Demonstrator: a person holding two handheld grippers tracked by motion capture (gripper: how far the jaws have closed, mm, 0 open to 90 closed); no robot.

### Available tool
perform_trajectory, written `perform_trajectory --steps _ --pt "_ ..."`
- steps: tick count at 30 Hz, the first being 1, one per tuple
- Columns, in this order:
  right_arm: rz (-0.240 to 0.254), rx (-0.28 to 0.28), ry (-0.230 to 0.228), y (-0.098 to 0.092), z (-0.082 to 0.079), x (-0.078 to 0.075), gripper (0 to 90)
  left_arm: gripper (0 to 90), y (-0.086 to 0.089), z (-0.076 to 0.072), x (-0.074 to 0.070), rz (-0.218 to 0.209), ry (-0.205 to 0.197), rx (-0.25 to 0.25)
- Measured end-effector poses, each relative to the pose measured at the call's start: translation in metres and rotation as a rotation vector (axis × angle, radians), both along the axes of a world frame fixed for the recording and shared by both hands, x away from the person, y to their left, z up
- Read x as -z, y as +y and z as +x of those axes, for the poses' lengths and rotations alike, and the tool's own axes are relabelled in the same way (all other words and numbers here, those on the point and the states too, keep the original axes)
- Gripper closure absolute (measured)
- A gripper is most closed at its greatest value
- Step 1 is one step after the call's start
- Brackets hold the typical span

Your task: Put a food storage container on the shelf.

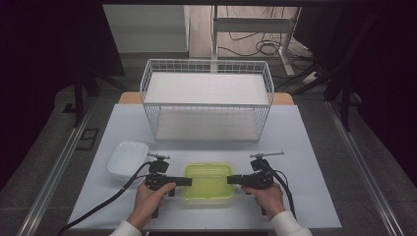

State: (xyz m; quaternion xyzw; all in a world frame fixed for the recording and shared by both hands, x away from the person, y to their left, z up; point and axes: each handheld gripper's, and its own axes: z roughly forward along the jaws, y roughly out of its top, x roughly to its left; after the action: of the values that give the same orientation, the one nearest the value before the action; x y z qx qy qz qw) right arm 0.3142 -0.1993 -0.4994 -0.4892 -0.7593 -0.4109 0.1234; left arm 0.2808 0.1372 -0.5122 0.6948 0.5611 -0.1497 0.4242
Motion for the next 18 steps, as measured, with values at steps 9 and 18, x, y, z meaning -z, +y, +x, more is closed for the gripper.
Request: perform_trajectory --steps 9,18 --pt "0.024 -0.011 -0.021 -0.003 -0.003 -0.006 78.6 75.3 -0.003 -0.012 -0.011 0.047 -0.078 -0.004" --pt "0.033 -0.021 -0.096 -0.005 -0.008 -0.019 78.8 75.5 -0.004 -0.016 -0.026 0.038 -0.142 0.0"
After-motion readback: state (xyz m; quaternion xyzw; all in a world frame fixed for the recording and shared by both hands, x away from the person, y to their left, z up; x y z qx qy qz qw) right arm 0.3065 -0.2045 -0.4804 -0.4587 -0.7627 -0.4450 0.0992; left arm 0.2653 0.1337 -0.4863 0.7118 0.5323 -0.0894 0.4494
